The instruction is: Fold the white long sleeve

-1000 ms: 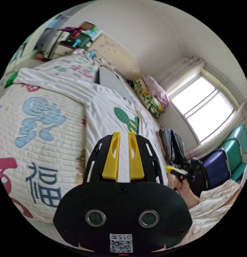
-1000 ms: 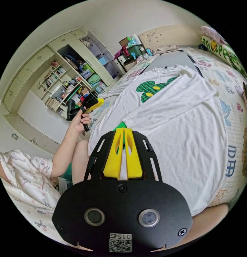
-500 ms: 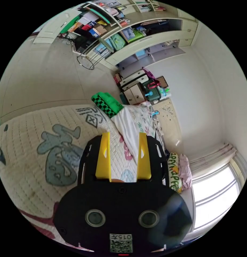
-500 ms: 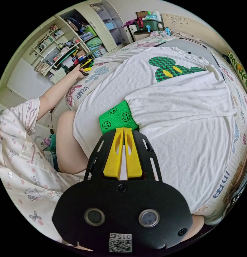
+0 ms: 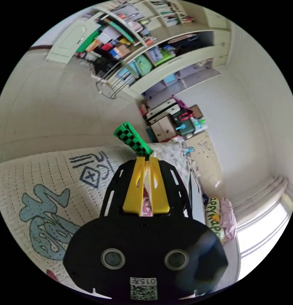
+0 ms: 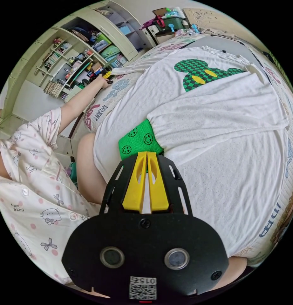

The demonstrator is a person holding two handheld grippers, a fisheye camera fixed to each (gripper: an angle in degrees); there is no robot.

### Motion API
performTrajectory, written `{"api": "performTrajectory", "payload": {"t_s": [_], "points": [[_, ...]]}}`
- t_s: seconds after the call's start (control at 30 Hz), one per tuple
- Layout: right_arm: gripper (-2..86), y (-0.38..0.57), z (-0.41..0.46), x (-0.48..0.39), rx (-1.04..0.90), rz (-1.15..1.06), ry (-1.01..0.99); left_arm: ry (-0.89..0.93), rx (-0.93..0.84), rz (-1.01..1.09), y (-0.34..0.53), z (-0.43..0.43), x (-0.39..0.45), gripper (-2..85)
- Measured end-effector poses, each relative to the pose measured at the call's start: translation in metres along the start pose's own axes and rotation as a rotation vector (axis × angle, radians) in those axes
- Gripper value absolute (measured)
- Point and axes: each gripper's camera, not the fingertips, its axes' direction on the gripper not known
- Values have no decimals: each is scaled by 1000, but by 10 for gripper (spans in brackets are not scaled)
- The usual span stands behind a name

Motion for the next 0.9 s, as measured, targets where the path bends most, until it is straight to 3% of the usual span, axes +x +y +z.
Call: {"api": "performTrajectory", "payload": {"t_s": [0.2,0.33,0.5,0.57,0.63,0.9], "points": [[-3,-3,-26,7,44,46,-46,390,13,580,87,-105,215,3],[11,10,-68,20,144,125,-191,652,-107,1031,223,-188,359,5],[65,32,-130,37,311,217,-307,703,-407,1331,381,-200,447,6],[86,36,-151,49,348,283,-348,666,-590,1588,454,-197,482,5],[95,39,-165,56,386,324,-364,615,-635,1721,492,-199,498,5],[117,17,-196,64,396,408,-427,703,-600,1663,483,-198,548,4]]}}
